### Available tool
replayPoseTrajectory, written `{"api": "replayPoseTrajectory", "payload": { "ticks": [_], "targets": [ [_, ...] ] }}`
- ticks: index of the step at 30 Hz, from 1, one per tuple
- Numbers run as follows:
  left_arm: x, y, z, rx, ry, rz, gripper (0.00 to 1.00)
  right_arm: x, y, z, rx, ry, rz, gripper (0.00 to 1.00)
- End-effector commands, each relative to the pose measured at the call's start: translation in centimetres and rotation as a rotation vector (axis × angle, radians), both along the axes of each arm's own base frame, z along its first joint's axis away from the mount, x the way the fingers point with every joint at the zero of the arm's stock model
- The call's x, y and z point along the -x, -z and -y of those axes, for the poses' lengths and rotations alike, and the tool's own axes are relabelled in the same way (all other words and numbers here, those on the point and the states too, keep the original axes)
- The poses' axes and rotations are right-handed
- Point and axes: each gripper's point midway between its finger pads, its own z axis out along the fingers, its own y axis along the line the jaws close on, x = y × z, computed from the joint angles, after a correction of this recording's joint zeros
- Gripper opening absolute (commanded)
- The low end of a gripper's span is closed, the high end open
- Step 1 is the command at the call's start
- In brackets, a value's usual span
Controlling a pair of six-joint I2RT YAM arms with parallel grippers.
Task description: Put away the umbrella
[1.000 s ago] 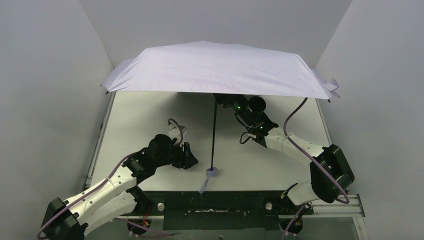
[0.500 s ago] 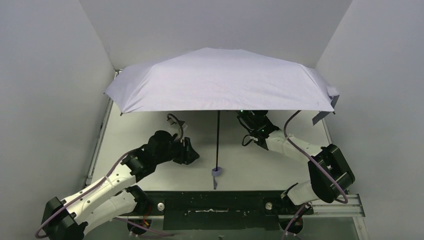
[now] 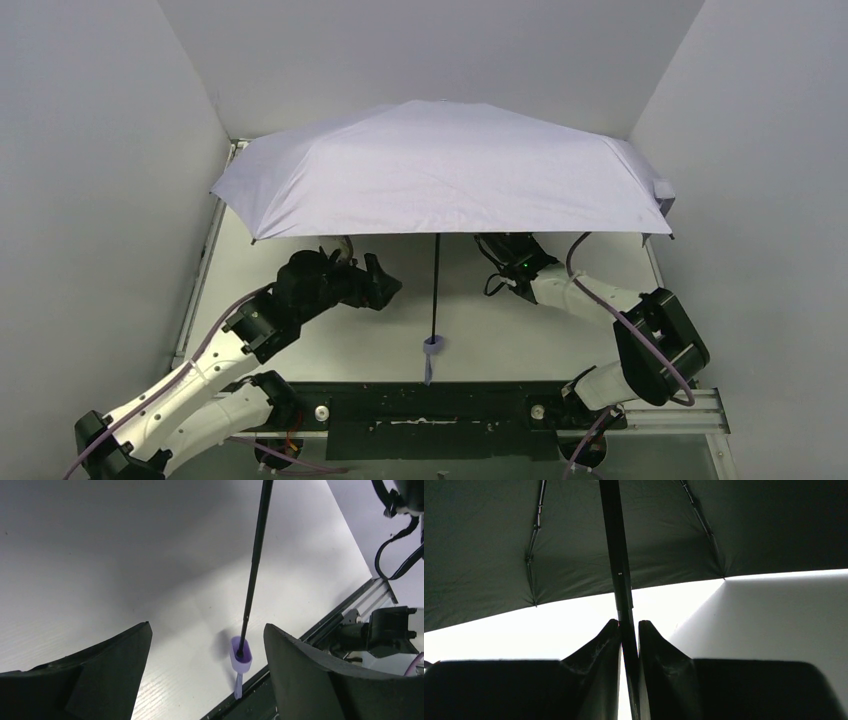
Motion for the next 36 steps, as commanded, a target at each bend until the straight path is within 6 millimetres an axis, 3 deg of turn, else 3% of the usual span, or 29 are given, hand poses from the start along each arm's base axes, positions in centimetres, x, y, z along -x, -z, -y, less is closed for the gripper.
{"api": "replayPoseTrajectory", "payload": {
  "ticks": [1, 5, 10, 19, 25, 30, 36],
  "targets": [
    [-2.3, -3.9, 0.7, 0.075, -0.047, 0.135, 0.8, -0.7, -1.2, 0.1, -0.159, 0.014, -0.051, 0.0],
    [-3.4, -4.0, 1.6, 0.069, -0.035, 0.161, 0.8, -0.6, -2.3, -0.9, -0.274, -0.034, -0.058, 0.0],
    [-4.1, -4.7, 4.2, 0.13, 0.054, 0.183, 0.8, -0.4, -2.6, -2.0, -0.362, -0.089, -0.071, 0.0],
    [-7.9, -5.9, 6.4, 0.19, 0.064, 0.203, 0.78, 1.1, -3.8, -2.8, -0.333, -0.12, -0.069, 0.0],
    [-10.1, -7.8, 7.7, 0.319, 0.134, 0.187, 0.69, 2.0, -4.8, -3.0, -0.313, -0.146, -0.053, 0.0],
    [-10.6, -8.3, 9.0, 0.338, 0.207, 0.177, 0.59, 2.5, -5.2, -3.2, -0.309, -0.164, -0.05, 0.0],
    [-11.3, -8.9, 9.1, 0.343, 0.2, 0.192, 0.52, 2.9, -5.4, -3.2, -0.304, -0.176, -0.05, 0.0]
  ]
}}
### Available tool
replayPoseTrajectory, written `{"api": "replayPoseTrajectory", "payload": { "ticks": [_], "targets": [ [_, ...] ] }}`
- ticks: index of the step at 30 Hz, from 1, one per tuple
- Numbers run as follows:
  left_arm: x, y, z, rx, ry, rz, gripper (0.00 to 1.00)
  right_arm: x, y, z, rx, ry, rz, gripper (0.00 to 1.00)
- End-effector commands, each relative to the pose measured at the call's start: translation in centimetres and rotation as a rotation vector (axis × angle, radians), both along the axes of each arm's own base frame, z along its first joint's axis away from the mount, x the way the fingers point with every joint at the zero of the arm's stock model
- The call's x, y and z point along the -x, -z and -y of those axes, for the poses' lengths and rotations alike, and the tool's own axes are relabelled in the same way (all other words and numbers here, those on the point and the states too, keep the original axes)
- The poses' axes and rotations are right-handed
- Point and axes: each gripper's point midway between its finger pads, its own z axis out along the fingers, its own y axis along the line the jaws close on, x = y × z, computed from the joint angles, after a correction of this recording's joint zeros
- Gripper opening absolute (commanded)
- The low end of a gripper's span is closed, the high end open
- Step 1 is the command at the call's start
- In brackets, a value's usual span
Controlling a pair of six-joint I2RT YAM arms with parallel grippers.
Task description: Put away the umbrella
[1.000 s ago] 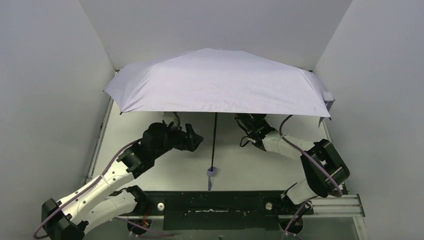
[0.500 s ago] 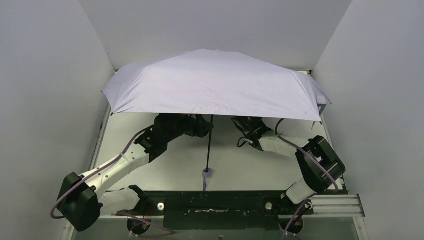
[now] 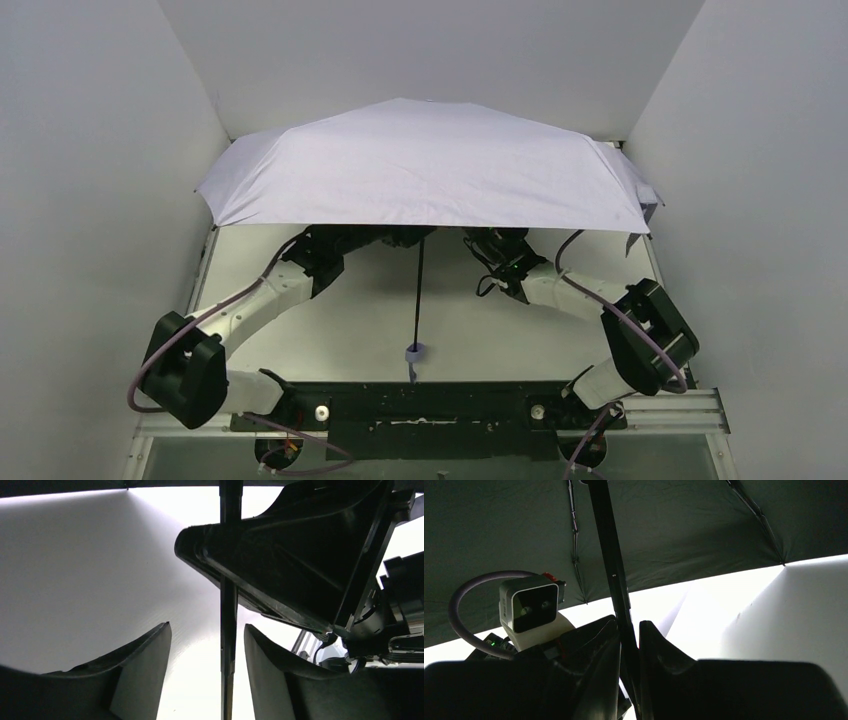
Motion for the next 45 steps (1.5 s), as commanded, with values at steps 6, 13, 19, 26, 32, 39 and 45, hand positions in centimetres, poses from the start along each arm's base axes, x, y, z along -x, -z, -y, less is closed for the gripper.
{"api": "replayPoseTrajectory", "payload": {
  "ticks": [6, 13, 19, 26, 32, 39, 45],
  "targets": [
    [-1.0, -5.8, 1.4, 0.087, 0.06, 0.124, 0.26, 1.5, -4.3, 0.1, -0.053, -0.034, 0.055, 0.01],
    [-1.0, -6.3, 0.9, -0.002, 0.062, 0.136, 0.03, 1.8, -3.6, 1.3, 0.081, 0.02, 0.052, 0.14],
    [-1.4, -7.0, 0.0, -0.091, 0.035, 0.158, 0.0, 2.0, -3.5, 3.1, 0.186, 0.092, 0.061, 0.47],
    [-2.0, -7.1, -0.9, -0.218, -0.027, 0.197, 0.0, 1.7, -2.2, 6.3, 0.286, 0.24, 0.049, 0.71],
    [-1.4, -5.9, -0.2, -0.23, -0.015, 0.204, 0.0, 0.9, -4.3, 6.7, 0.248, 0.295, 0.121, 0.79],
    [-0.9, -5.7, -0.1, -0.223, 0.003, 0.2, 0.0, -0.1, -7.2, 5.2, 0.244, 0.272, 0.197, 0.79],
    [-0.8, -5.8, -0.3, -0.225, 0.006, 0.206, 0.0, -1.1, -9.3, 4.6, 0.211, 0.276, 0.208, 0.78]
  ]
}}
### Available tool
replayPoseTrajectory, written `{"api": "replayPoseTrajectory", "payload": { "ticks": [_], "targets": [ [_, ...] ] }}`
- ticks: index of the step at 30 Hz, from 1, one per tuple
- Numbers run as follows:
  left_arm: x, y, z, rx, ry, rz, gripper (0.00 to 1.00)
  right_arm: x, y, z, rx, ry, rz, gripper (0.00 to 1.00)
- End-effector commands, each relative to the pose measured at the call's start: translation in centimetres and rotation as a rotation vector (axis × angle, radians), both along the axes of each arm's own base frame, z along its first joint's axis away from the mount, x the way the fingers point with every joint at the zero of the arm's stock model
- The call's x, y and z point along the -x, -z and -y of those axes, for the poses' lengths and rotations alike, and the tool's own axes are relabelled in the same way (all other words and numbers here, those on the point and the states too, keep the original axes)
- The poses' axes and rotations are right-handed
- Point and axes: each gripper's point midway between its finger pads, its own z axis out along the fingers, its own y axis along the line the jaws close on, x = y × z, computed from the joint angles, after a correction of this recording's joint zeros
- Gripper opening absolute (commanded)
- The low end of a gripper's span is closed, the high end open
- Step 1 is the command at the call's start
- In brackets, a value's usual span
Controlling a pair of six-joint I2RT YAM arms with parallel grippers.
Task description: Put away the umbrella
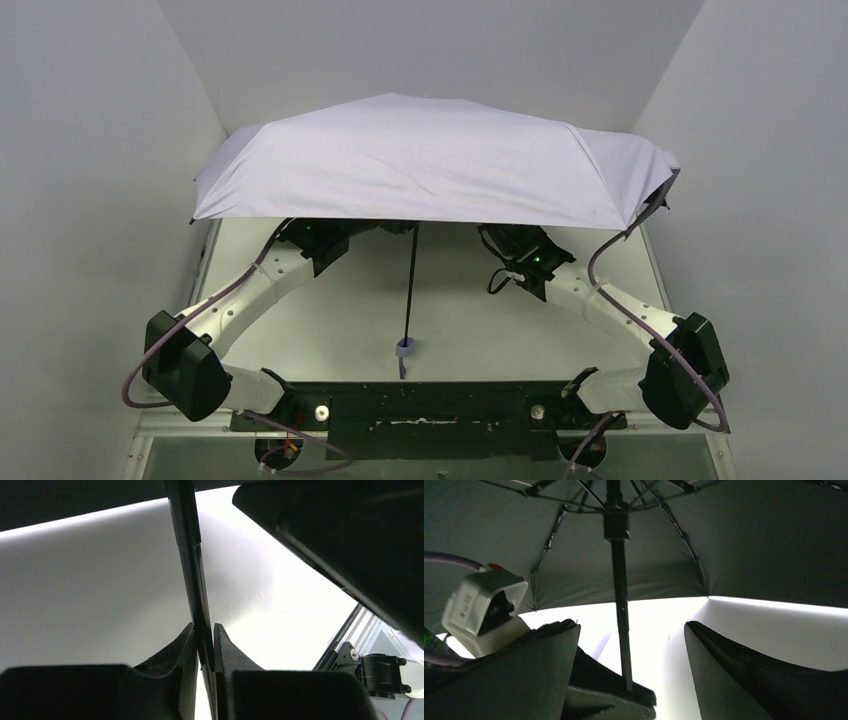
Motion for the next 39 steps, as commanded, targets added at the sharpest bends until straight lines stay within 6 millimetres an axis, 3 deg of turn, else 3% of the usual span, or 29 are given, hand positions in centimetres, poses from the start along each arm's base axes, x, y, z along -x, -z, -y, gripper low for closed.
{"api": "replayPoseTrajectory", "payload": {
  "ticks": [1, 17, 26, 32, 39],
  "targets": [
    [0.2, -3.4, -0.1, 0.017, 0.042, 0.145, 0.0, -0.8, -6.1, 0.2, -0.094, 0.02, 0.122, 0.77],
    [0.0, -3.3, -0.5, 0.019, 0.058, 0.151, 0.0, -5.1, -7.2, -2.2, -0.088, 0.001, 0.049, 0.73],
    [1.2, -3.6, 0.1, 0.018, 0.154, 0.198, 0.0, -6.2, -6.7, -3.9, -0.062, -0.163, 0.013, 0.68],
    [2.0, -3.6, 0.7, 0.028, 0.222, 0.208, 0.0, -7.1, -6.5, -3.5, -0.055, -0.218, 0.037, 0.64],
    [2.2, -3.5, 1.0, 0.031, 0.245, 0.204, 0.0, -6.7, -6.8, -4.1, -0.047, -0.299, 0.097, 0.67]
  ]
}}
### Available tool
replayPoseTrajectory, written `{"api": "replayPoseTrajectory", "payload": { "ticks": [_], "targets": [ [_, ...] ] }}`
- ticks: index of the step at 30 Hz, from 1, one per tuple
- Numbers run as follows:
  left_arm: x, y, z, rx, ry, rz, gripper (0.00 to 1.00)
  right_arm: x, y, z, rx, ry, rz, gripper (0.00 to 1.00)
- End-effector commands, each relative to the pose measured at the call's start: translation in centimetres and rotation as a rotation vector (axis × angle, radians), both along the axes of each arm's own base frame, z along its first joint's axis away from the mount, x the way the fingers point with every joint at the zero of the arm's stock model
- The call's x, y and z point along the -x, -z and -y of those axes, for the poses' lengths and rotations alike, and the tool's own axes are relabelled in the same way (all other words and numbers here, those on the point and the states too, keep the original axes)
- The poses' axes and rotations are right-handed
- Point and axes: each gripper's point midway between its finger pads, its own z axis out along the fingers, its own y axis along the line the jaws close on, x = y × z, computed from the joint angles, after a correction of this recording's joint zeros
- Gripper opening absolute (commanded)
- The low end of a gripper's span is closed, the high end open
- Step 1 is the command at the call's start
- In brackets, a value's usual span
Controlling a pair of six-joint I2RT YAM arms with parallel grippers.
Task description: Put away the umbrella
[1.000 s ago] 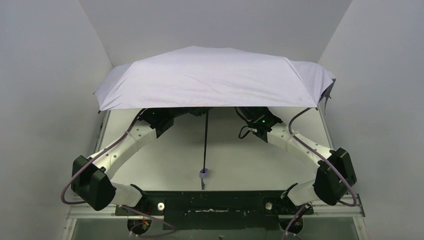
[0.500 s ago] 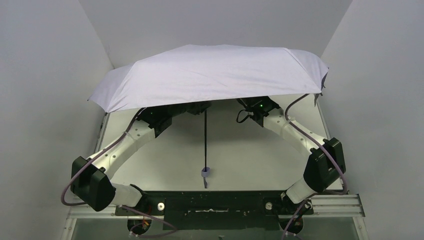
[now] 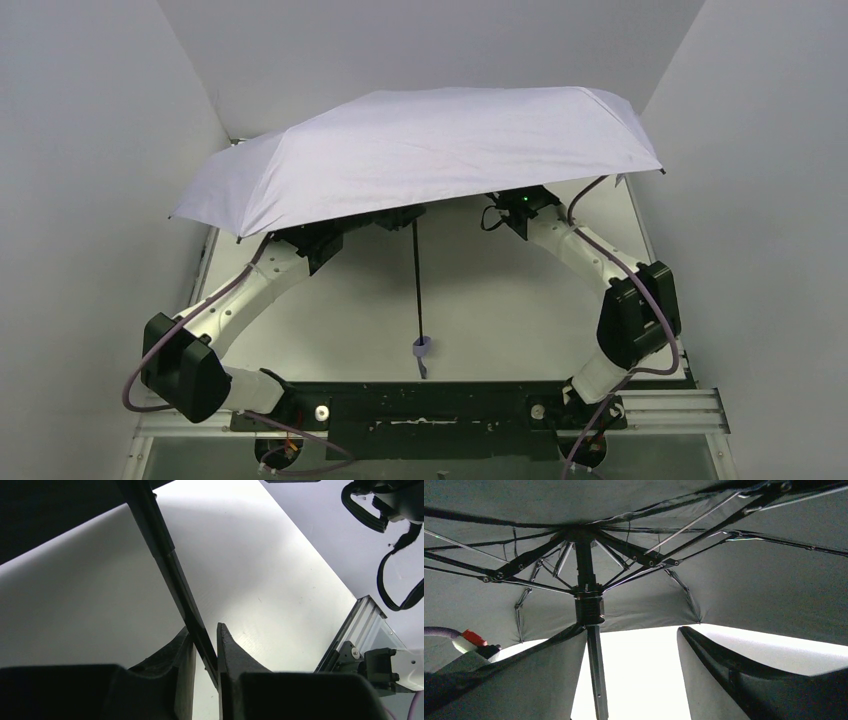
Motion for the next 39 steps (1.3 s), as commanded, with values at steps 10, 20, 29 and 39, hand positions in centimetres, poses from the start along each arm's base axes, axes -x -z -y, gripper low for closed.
{"api": "replayPoseTrajectory", "payload": {
  "ticks": [10, 20, 29, 39],
  "targets": [
    [2.7, -2.7, 1.8, 0.007, 0.228, 0.165, 0.0, 1.3, -6.3, -1.3, -0.082, -0.128, 0.214, 0.63],
    [3.0, -2.4, 2.3, 0.007, 0.258, 0.155, 0.0, 0.5, -7.4, -2.0, -0.086, -0.143, 0.222, 0.62],
    [3.2, -2.0, 2.5, -0.006, 0.276, 0.15, 0.0, 0.0, -8.4, -2.6, -0.118, -0.169, 0.239, 0.61],
    [3.3, -2.0, 2.6, -0.01, 0.282, 0.149, 0.0, -0.4, -8.4, -2.9, -0.141, -0.172, 0.229, 0.34]
  ]
}}
